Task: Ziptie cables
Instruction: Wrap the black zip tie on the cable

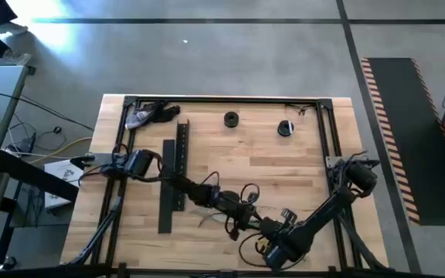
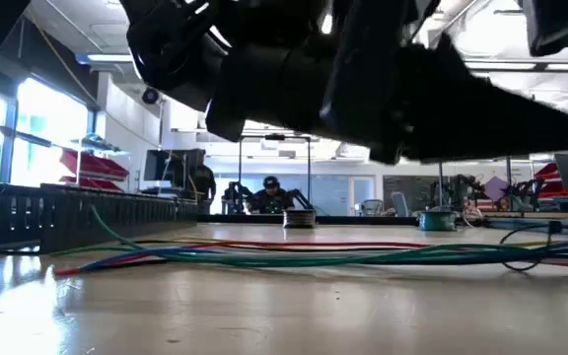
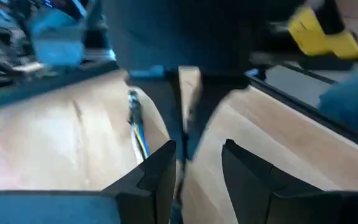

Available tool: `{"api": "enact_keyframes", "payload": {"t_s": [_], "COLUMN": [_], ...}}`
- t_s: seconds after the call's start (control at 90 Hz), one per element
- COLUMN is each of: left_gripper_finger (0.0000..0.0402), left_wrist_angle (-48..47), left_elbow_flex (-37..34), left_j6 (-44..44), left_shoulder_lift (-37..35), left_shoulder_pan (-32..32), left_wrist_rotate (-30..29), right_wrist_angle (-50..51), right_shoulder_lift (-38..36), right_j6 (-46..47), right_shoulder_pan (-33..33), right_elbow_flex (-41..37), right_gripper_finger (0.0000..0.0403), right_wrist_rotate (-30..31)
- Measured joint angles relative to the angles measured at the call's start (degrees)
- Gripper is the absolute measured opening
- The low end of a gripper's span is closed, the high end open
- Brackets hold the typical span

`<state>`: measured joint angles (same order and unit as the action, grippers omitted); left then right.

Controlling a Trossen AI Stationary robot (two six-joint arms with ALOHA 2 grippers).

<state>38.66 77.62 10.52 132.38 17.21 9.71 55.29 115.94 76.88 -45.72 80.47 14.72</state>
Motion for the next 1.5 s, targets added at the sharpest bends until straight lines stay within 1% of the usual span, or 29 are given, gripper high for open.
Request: {"api": "enact_keyframes", "payload": {"t_s": [0.089, 0.167, 0.233, 0.344, 0.511, 0.622, 0.711, 0.856, 0.978, 1.089, 1.222, 1.333, 1.5], "left_gripper_finger": [0.0113, 0.0113, 0.0114, 0.0124, 0.0151, 0.0157, 0.0147, 0.0116, 0.0098, 0.0097, 0.0104, 0.0108, 0.0092], "left_wrist_angle": [-1.72, -2.23, -1.60, -2.16, -8.84, -12.66, -13.41, -12.36, -12.55, -12.68, -11.47, -11.49, -12.12], "left_elbow_flex": [0.00, 0.00, 0.36, 2.62, 8.02, 10.17, 10.31, 10.30, 10.28, 10.27, 10.34, 10.34, 10.34], "left_j6": [2.23, 3.85, 4.91, 4.78, 4.81, 6.26, 7.06, 6.50, 3.58, 2.34, 2.01, 1.97, 2.01], "left_shoulder_lift": [-0.02, 0.00, 0.00, 1.00, 5.41, 6.21, 6.10, 6.10, 6.71, 6.71, 6.58, 6.58, 6.58], "left_shoulder_pan": [0.02, 0.00, -0.24, -1.07, -1.62, -1.55, -1.51, -1.63, -2.00, -2.03, -2.05, -2.08, -2.13], "left_wrist_rotate": [0.69, -2.08, -2.45, -0.72, 4.54, 4.96, 5.01, 4.93, 4.79, 4.81, 5.03, 5.36, 9.68], "right_wrist_angle": [0.12, -0.02, -0.50, -1.49, -1.60, -1.74, -1.73, -1.80, -1.64, -0.13, 2.94, 3.36, 3.59], "right_shoulder_lift": [0.00, -0.02, -0.02, -0.02, -0.02, -0.04, -0.04, -0.07, -0.07, -0.11, -0.15, -0.15, -0.13], "right_j6": [-0.22, 0.21, 0.48, 0.25, 0.12, 0.57, 1.29, 1.53, 0.95, -1.62, -5.37, -7.78, -7.93], "right_shoulder_pan": [-0.59, -0.94, -1.24, -1.26, -1.15, -1.24, -1.55, -1.63, -1.56, -1.54, -1.54, -1.54, -1.98], "right_elbow_flex": [0.00, 0.00, 0.00, 0.00, 0.02, 0.02, 0.03, 0.04, 0.14, 2.15, 5.01, 5.81, 5.81], "right_gripper_finger": [0.0001, 0.0001, 0.0000, 0.0000, 0.0000, 0.0001, 0.0001, 0.0001, 0.0001, 0.0001, 0.0000, 0.0000, 0.0000], "right_wrist_rotate": [-0.31, -0.34, -0.40, -0.41, -0.44, -0.83, -1.03, -1.05, -0.87, 1.44, 5.12, 6.33, 7.53]}}
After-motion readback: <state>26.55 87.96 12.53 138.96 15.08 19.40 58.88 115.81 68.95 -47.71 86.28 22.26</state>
